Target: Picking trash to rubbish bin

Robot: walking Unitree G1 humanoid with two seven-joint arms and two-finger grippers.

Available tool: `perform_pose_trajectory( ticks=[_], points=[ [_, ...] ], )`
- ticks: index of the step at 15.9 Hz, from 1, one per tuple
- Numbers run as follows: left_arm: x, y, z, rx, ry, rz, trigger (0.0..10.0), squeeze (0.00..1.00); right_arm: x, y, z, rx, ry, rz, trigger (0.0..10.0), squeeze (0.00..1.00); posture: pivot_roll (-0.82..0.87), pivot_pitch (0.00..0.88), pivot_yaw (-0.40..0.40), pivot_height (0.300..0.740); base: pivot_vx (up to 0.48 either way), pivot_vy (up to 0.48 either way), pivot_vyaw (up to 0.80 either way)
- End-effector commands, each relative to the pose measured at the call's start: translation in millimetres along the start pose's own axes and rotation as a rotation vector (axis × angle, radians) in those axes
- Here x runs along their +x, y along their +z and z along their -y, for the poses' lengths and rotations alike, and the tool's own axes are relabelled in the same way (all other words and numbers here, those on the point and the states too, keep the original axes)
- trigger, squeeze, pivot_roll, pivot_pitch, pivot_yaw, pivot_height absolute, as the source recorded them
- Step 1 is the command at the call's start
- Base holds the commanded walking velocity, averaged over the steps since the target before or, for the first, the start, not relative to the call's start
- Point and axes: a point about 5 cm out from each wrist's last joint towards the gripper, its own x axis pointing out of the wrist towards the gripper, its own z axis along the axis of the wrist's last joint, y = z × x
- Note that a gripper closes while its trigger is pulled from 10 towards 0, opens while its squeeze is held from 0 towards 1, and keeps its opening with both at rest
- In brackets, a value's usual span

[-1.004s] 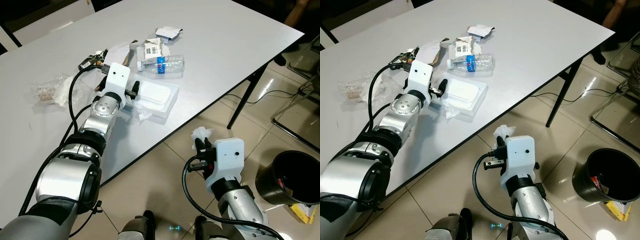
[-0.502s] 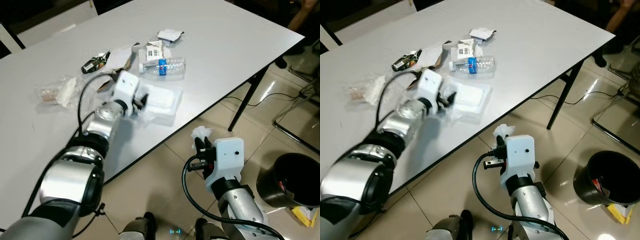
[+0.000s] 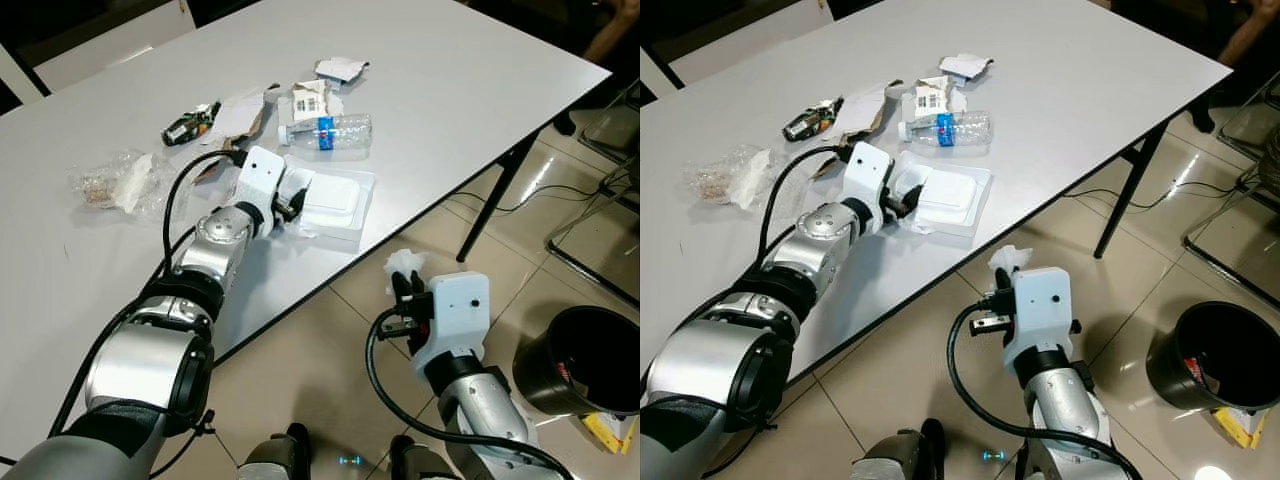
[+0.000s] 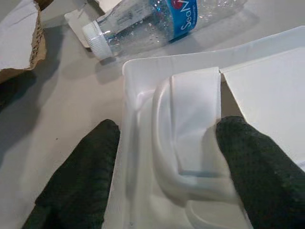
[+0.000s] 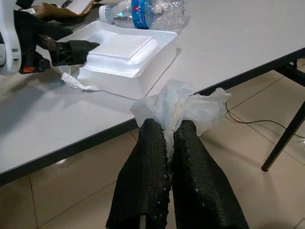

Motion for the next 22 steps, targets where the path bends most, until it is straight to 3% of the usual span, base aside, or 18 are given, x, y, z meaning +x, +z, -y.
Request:
perform_pose_trajectory(
  ticks=[1, 6, 13, 22],
  points=[
    [-6.1, -30.3, 6.8, -0.022, -0.069, -0.120, 0.0, 0.00, 1.6, -1.8, -0.5, 0.006, 0.017, -0.002, 10.0, 0.00, -0.01, 0.193, 0.099, 0.740, 0.000, 0.000, 0.00],
    [-5.7, -33.9, 16.7, -0.073, -0.152, -0.137, 0.0, 0.00, 5.4, -2.7, 2.0, 0.000, 0.018, 0.002, 10.0, 0.00, 0.00, 0.176, 0.099, 0.740, 0.000, 0.000, 0.00],
    [-1.7, -22.2, 26.7, -0.180, -0.169, -0.024, 0.0, 0.00, 9.2, -4.6, 8.5, -0.025, 0.006, 0.005, 10.0, 0.00, 0.00, 0.157, 0.087, 0.740, 0.000, 0.000, 0.00],
    [-2.4, -27.8, 36.6, -0.238, -0.172, 0.000, 0.0, 0.00, 12.8, -6.8, 14.8, -0.062, 0.009, 0.004, 10.0, 0.00, 0.01, 0.146, 0.065, 0.740, 0.000, 0.000, 0.00]
  ],
)
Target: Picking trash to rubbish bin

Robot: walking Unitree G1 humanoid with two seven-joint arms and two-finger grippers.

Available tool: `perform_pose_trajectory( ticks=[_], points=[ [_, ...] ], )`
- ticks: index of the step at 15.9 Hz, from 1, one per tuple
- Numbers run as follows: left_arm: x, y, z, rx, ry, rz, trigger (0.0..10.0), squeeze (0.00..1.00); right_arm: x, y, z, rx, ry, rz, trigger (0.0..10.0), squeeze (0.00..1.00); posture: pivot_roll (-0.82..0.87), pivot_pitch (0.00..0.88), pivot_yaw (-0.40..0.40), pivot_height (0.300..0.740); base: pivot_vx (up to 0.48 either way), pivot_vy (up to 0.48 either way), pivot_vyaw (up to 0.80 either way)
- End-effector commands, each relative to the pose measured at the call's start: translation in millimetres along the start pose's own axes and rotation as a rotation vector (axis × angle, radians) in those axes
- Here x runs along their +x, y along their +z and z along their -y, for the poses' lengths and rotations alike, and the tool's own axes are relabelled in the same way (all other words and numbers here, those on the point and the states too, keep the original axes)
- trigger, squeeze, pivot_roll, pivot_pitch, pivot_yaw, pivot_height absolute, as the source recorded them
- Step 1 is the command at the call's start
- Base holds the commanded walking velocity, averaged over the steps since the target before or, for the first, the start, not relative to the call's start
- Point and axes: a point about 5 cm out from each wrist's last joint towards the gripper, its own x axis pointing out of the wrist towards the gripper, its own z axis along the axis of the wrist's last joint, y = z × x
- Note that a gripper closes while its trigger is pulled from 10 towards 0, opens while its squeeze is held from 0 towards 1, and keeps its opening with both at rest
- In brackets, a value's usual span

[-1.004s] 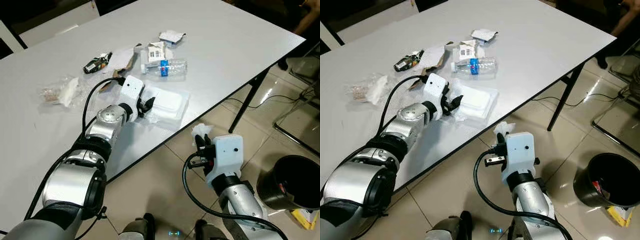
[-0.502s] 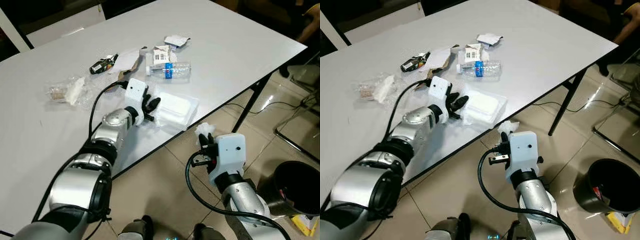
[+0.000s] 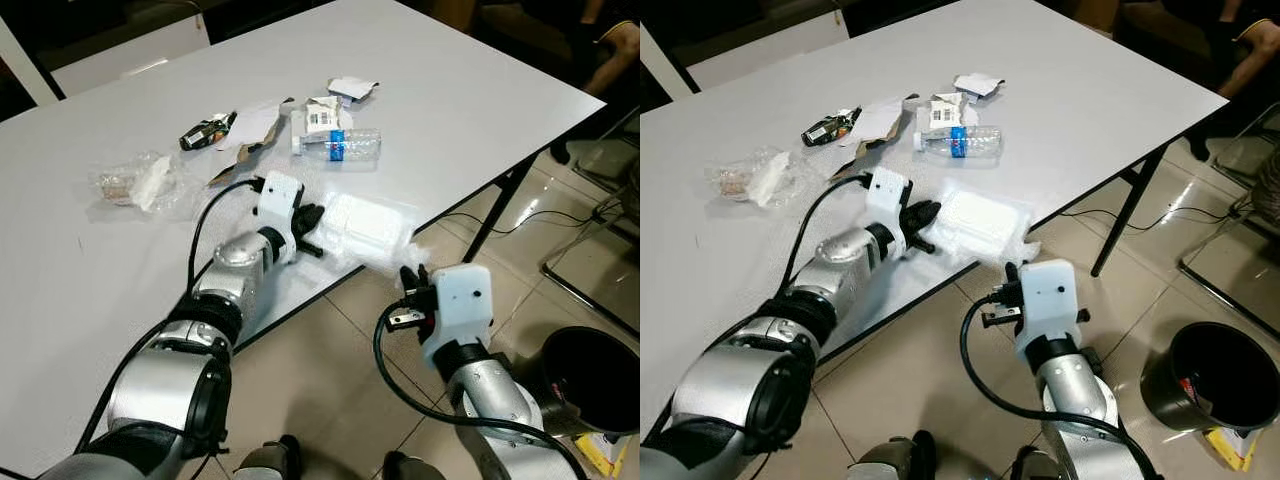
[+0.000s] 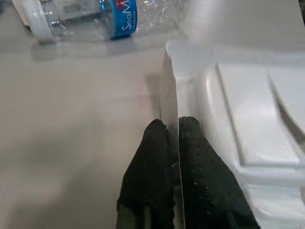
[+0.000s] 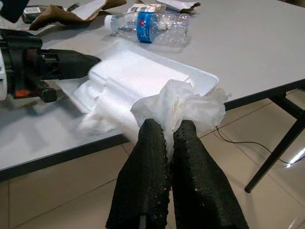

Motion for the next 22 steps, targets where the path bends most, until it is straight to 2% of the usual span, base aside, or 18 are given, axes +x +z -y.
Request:
perform_pose_trajectory(
  ticks=[1, 8, 10, 12, 14, 15, 17, 20, 22],
  points=[
    [-3.4, -8.5, -3.1, -0.017, 0.012, -0.028, 0.0, 0.00, 0.3, -0.5, -1.7, 0.006, 0.017, 0.006, 10.0, 0.00, 0.02, 0.144, 0.064, 0.740, 0.000, 0.000, 0.00],
    [-5.4, -11.6, -7.9, -0.031, 0.061, -0.042, 0.0, 0.00, 3.3, -1.5, -2.7, 0.001, 0.025, 0.010, 10.0, 0.00, 0.02, 0.142, 0.061, 0.740, 0.000, 0.000, 0.00],
    [-4.6, -10.7, -9.0, -0.086, 0.093, -0.037, 0.0, 0.00, 4.3, -1.6, -1.8, 0.000, 0.022, 0.013, 10.0, 0.00, 0.02, 0.137, 0.060, 0.740, 0.000, 0.000, 0.00],
    [-2.3, -2.0, -7.6, -0.124, 0.097, 0.020, 0.0, 0.00, 4.5, 0.0, 1.3, 0.009, -0.001, 0.031, 10.0, 0.00, 0.02, 0.134, 0.056, 0.740, 0.000, 0.000, 0.00],
    [0.8, 7.7, -2.2, -0.169, 0.090, 0.094, 0.0, 0.00, 6.1, 4.0, 14.6, 0.031, -0.089, 0.076, 10.0, 0.00, 0.03, 0.126, 0.047, 0.740, 0.000, 0.000, 0.00],
    [1.2, 9.7, -1.2, -0.165, 0.090, 0.109, 0.0, 0.00, 6.3, 4.7, 16.9, 0.037, -0.103, 0.082, 10.0, 0.00, 0.03, 0.126, 0.046, 0.740, 0.000, 0.000, 0.00],
    [0.2, 41.5, 3.3, -0.072, 0.145, 0.306, 0.0, 0.00, 7.4, 12.6, 32.9, 0.041, -0.208, 0.139, 10.0, 0.00, 0.04, 0.116, 0.028, 0.740, 0.000, 0.000, 0.00],
    [-3.7, 54.9, 7.8, 0.001, 0.169, 0.397, 0.0, 0.00, 7.6, 16.3, 42.4, 0.037, -0.267, 0.169, 10.0, 0.00, 0.05, 0.103, 0.018, 0.740, 0.000, 0.000, 0.00],
    [-7.5, 50.8, 9.4, 0.035, 0.191, 0.401, 0.0, 0.00, 7.0, 18.4, 45.9, 0.033, -0.288, 0.189, 10.0, 0.00, 0.05, 0.097, 0.016, 0.740, 0.000, 0.000, 0.00]
  ],
)
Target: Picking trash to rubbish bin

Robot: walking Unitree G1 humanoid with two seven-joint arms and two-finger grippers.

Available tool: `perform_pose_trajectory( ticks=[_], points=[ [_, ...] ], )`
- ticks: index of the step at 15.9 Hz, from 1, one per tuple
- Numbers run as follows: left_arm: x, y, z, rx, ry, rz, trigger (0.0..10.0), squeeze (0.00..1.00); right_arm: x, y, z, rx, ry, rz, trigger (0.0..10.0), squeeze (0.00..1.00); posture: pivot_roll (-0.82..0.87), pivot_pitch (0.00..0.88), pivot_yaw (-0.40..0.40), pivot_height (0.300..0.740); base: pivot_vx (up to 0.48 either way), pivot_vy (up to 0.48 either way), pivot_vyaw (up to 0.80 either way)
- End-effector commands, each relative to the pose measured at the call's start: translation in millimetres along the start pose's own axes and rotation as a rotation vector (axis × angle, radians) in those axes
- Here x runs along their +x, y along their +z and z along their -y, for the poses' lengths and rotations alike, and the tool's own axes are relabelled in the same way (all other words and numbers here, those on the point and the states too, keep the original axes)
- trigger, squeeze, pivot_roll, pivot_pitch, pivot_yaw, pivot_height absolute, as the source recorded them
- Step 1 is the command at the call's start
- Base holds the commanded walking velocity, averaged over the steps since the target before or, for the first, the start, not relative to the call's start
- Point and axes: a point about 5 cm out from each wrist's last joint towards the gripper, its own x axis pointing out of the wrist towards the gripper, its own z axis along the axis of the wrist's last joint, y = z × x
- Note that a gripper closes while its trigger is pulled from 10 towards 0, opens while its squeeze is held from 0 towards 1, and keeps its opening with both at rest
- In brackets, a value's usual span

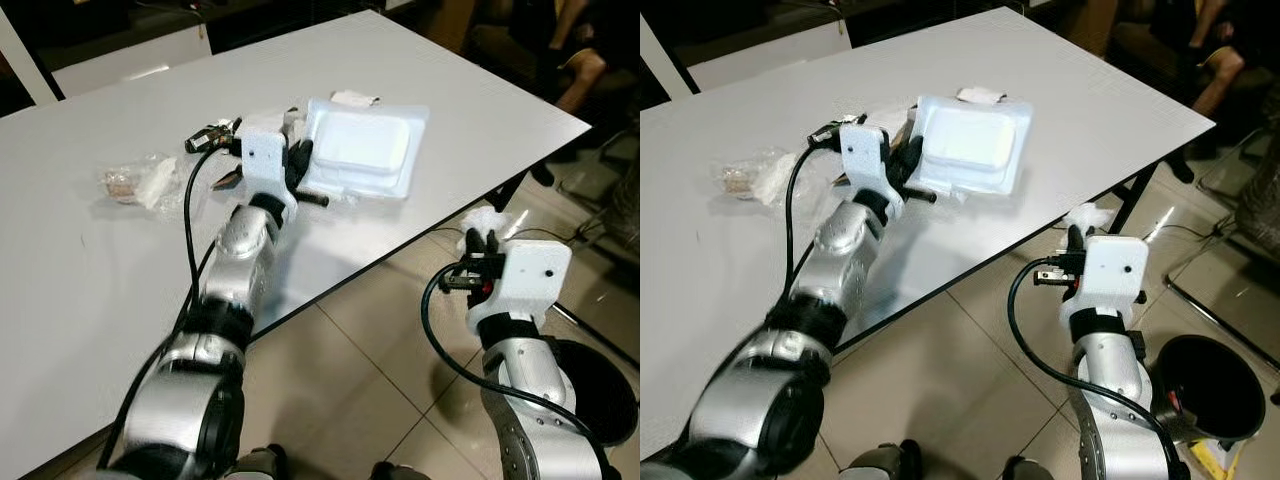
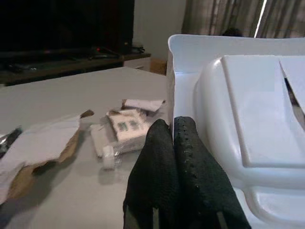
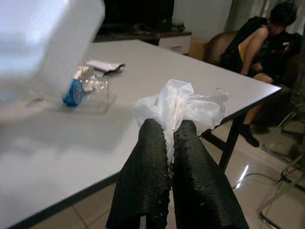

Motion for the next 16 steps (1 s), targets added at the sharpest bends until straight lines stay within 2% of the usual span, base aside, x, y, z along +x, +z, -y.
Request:
perform_pose_trajectory(
  ticks=[1, 2, 3, 5, 8, 12, 16],
  points=[
    [-3.9, 0.3, -0.1, 0.039, 0.009, 0.008, 0.0, 0.00, -0.2, 0.6, 2.3, 0.002, -0.021, 0.014, 10.0, 0.00, 0.05, 0.097, 0.015, 0.740, 0.000, 0.000, 0.00],
    [-7.5, -2.6, -0.4, 0.043, 0.017, -0.002, 0.0, 0.00, -0.4, 0.7, 2.9, 0.004, -0.027, 0.017, 10.0, 0.00, 0.05, 0.096, 0.014, 0.740, 0.000, 0.000, 0.00],
    [-16.4, -9.3, -0.8, 0.060, 0.023, -0.023, 0.9, 0.00, -1.6, 0.8, 4.2, 0.007, -0.040, 0.023, 10.0, 0.00, 0.05, 0.097, 0.012, 0.740, 0.000, 0.000, 0.00],
    [-23.5, -13.1, -0.2, 0.078, 0.020, -0.035, 1.0, 0.00, -3.2, -0.1, 4.5, 0.005, -0.050, 0.022, 10.0, 0.00, 0.05, 0.096, 0.008, 0.740, 0.000, 0.000, 0.00],
    [-27.2, -6.8, 4.5, 0.103, 0.015, -0.012, 0.0, 0.00, -4.5, -0.1, 6.2, 0.004, -0.068, 0.028, 10.0, 0.00, 0.05, 0.094, 0.007, 0.740, 0.000, 0.000, 0.00],
    [-37.4, -8.7, -0.3, 0.137, 0.025, -0.028, 0.0, 0.00, -6.9, -0.5, 10.3, -0.002, -0.092, 0.033, 10.0, 0.00, 0.06, 0.093, 0.011, 0.740, -0.144, 0.000, 0.00],
    [-38.9, -9.3, -0.7, 0.134, 0.025, -0.045, 0.0, 0.00, -6.6, -1.4, 9.7, -0.005, -0.090, 0.031, 10.0, 0.00, 0.06, 0.093, 0.008, 0.740, -0.312, 0.000, 0.00]
  ],
)
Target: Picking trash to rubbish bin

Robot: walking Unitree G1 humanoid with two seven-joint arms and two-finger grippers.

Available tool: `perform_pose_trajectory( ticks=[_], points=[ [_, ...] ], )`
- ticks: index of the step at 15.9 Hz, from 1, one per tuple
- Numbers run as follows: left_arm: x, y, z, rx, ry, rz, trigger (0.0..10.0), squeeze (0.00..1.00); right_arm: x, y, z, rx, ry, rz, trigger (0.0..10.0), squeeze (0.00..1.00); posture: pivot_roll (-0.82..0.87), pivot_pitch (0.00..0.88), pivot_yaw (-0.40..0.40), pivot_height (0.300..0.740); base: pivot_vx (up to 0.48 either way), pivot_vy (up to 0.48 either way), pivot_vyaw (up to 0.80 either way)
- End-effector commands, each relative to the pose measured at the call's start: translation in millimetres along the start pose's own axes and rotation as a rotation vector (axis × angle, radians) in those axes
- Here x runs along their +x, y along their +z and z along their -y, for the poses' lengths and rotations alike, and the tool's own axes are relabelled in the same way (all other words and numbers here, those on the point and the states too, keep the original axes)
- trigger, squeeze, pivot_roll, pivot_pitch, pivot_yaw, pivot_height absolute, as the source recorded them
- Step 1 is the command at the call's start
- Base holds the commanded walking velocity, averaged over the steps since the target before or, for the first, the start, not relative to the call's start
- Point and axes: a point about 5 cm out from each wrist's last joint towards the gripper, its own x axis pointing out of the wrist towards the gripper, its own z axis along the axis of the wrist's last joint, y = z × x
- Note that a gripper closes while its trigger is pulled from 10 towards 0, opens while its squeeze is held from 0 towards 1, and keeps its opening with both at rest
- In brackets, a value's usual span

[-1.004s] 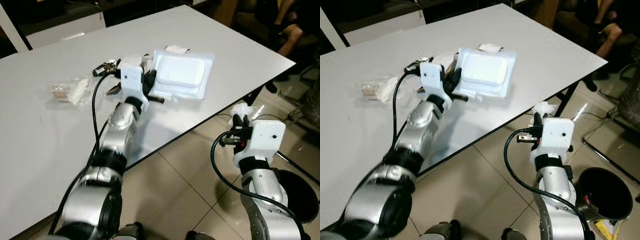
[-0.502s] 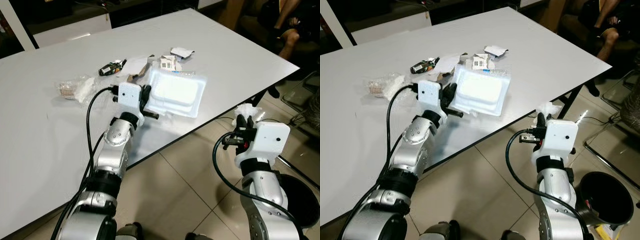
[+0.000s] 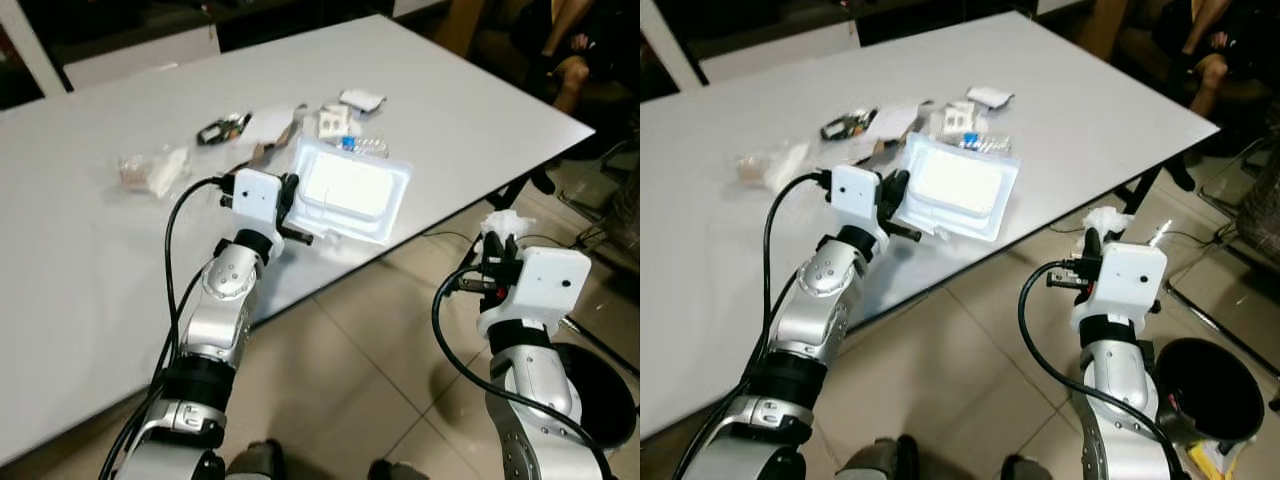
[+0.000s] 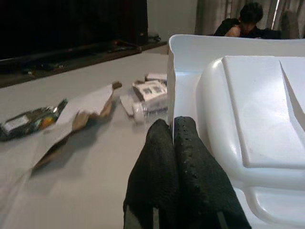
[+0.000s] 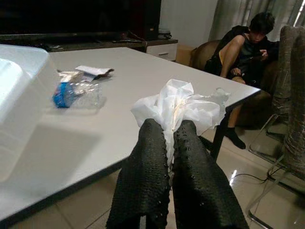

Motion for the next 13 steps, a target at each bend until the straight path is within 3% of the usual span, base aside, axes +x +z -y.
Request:
perform_pose_trajectory(
  ticks=[1, 10, 13],
  points=[
    [-1.7, 2.0, 1.2, 0.009, -0.003, 0.004, 0.0, 0.00, -1.2, 1.4, 2.0, -0.008, -0.012, 0.012, 10.0, 0.00, 0.06, 0.094, 0.009, 0.740, -0.307, 0.000, 0.00],
    [-4.9, 0.1, 5.7, 0.008, -0.030, -0.020, 0.0, 0.00, -2.1, 0.3, 2.2, -0.013, -0.018, 0.009, 10.0, 0.00, 0.06, 0.099, 0.014, 0.740, -0.300, 0.000, 0.00],
    [-5.3, -0.7, 5.9, 0.012, -0.038, -0.026, 0.0, 0.00, -2.0, 0.1, 1.9, -0.016, -0.020, 0.008, 10.0, 0.00, 0.05, 0.102, 0.017, 0.740, -0.080, 0.000, 0.00]
  ],
)
